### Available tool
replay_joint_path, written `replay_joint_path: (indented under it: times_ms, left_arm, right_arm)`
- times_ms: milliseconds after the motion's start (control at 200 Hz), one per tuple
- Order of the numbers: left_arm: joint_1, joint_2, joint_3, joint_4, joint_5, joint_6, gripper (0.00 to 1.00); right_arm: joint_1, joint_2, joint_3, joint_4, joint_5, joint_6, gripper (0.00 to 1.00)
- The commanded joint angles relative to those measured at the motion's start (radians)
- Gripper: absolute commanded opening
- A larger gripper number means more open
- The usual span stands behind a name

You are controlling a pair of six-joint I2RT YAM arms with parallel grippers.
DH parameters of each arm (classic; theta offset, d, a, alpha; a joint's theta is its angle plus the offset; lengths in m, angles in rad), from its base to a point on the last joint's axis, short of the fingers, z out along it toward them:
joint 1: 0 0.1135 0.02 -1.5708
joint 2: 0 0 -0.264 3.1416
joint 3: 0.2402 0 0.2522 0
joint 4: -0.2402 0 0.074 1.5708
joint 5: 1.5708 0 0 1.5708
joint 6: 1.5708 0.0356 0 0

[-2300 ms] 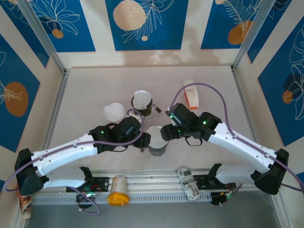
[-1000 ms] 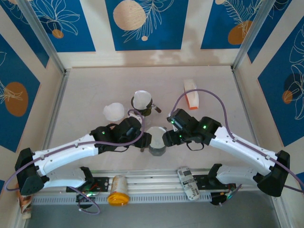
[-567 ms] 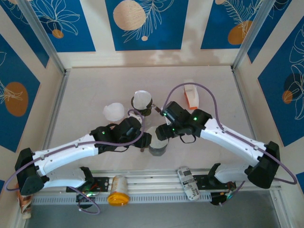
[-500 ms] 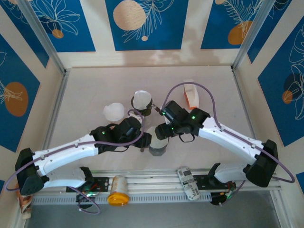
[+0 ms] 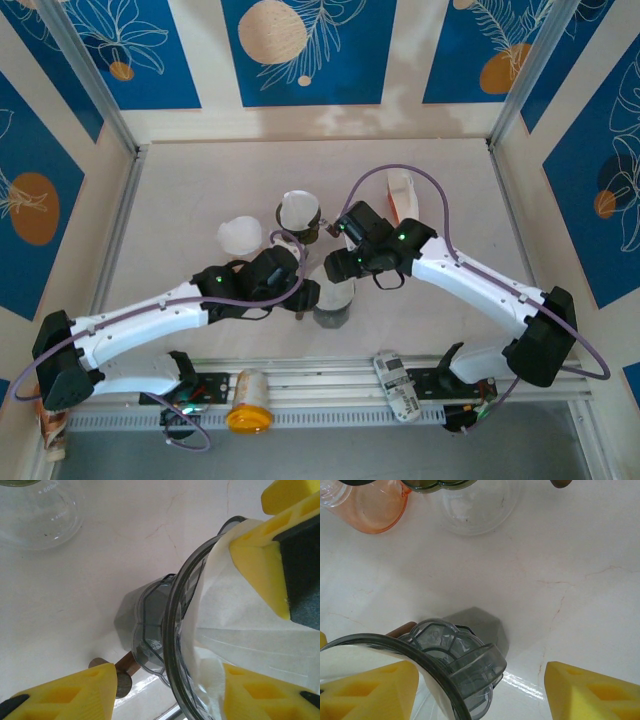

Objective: Place the coffee filter in the dripper

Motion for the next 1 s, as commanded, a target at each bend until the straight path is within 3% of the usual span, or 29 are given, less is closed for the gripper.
replay_joint_path:
  times_ms: [0, 345, 615, 865, 995]
  left_arm:
    - [-0.008, 0.007, 0.003, -0.013, 0.011, -0.006, 0.53]
    - [-0.007, 0.012, 0.004, -0.005, 0.014, -0.008, 0.54]
    - [0.009, -0.016, -0.002, 0.003, 0.024, -0.011, 0.56]
    - [0.104, -0.088, -0.009, 0.085, 0.12, 0.021, 0.71]
    - [0.151, -0.057, -0.02, 0.139, 0.2, 0.02, 0.71]
  right_arm:
    - [-0.003, -0.024, -0.005, 0.016, 0.008, 0.012, 0.68]
    - [0.024, -0.15, -0.085, -0.027, 0.016, 0.061, 0.68]
    - [0.044, -0.221, -0.165, -0.048, 0.016, 0.108, 0.52]
    - [0.054, -0.219, -0.152, -0.053, 0.027, 0.11, 0.5]
    - [0.056, -0.219, -0.152, -0.053, 0.029, 0.112, 0.5]
